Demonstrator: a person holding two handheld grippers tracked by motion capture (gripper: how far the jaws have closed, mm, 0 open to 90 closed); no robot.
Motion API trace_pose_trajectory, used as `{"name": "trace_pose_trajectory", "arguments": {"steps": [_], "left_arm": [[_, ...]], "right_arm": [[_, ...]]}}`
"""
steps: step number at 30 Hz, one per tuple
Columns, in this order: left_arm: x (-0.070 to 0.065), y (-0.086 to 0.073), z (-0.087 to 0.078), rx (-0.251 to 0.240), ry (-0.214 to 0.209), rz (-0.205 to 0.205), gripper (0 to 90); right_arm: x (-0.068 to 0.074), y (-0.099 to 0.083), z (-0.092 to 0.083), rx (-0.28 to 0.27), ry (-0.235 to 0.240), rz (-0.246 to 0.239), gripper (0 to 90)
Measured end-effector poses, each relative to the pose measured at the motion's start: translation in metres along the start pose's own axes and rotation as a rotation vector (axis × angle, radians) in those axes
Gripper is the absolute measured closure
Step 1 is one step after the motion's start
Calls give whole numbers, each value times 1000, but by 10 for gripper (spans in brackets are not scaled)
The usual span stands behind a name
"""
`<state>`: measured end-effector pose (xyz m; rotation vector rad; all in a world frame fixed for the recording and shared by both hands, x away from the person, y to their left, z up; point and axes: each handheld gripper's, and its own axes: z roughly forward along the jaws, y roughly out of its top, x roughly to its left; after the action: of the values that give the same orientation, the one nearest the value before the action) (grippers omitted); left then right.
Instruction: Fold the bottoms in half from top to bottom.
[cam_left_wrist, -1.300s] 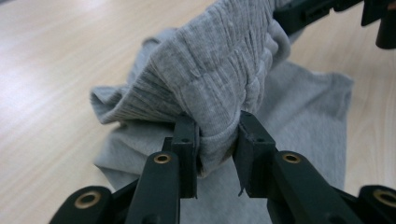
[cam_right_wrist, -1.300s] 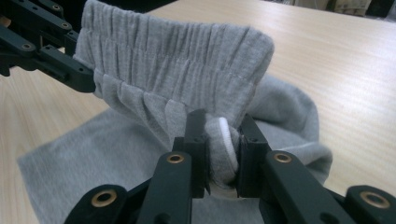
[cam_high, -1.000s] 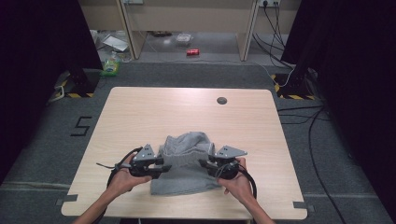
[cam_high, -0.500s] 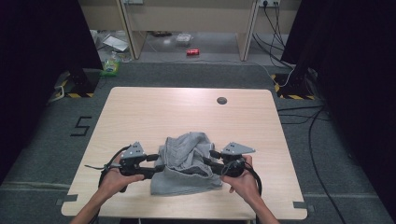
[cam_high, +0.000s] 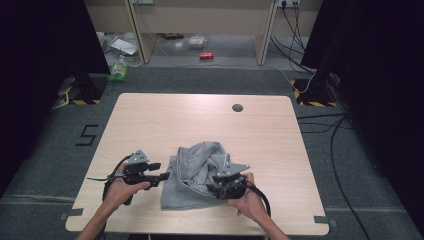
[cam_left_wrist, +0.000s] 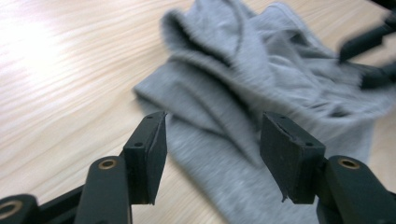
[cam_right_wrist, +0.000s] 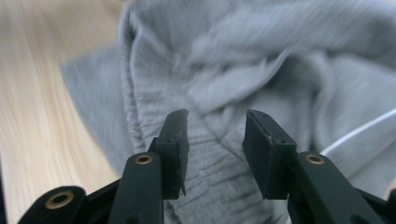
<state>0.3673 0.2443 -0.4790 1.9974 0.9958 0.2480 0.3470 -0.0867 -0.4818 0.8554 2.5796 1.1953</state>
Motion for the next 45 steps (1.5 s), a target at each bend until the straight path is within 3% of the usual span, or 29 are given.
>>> {"name": "trace_pose_trajectory", "arguments": {"steps": [3, 6, 12, 17, 26, 30, 45], "left_arm": [[3, -7, 4, 37, 5, -10, 400], [4, -12, 7, 78, 6, -2, 388], [2, -17, 10, 121, 5, 9, 372], [1, -22, 16, 163, 8, 17, 350], [-2, -24, 17, 166, 42, 53, 346], [-9, -24, 19, 185, 88, 123, 343], [-9, -26, 19, 172, 89, 126, 336]], "right_arm": [[10, -12, 6, 42, -23, -40, 603], [14, -15, 8, 47, -32, -54, 584], [11, -1, -1, -8, -21, -18, 521], [0, 26, -8, -62, -21, 6, 485], [-18, 72, 9, -80, -33, 24, 469], [-24, 84, 19, -74, -28, 39, 461], [-37, 121, 65, -32, 25, 90, 413]]}}
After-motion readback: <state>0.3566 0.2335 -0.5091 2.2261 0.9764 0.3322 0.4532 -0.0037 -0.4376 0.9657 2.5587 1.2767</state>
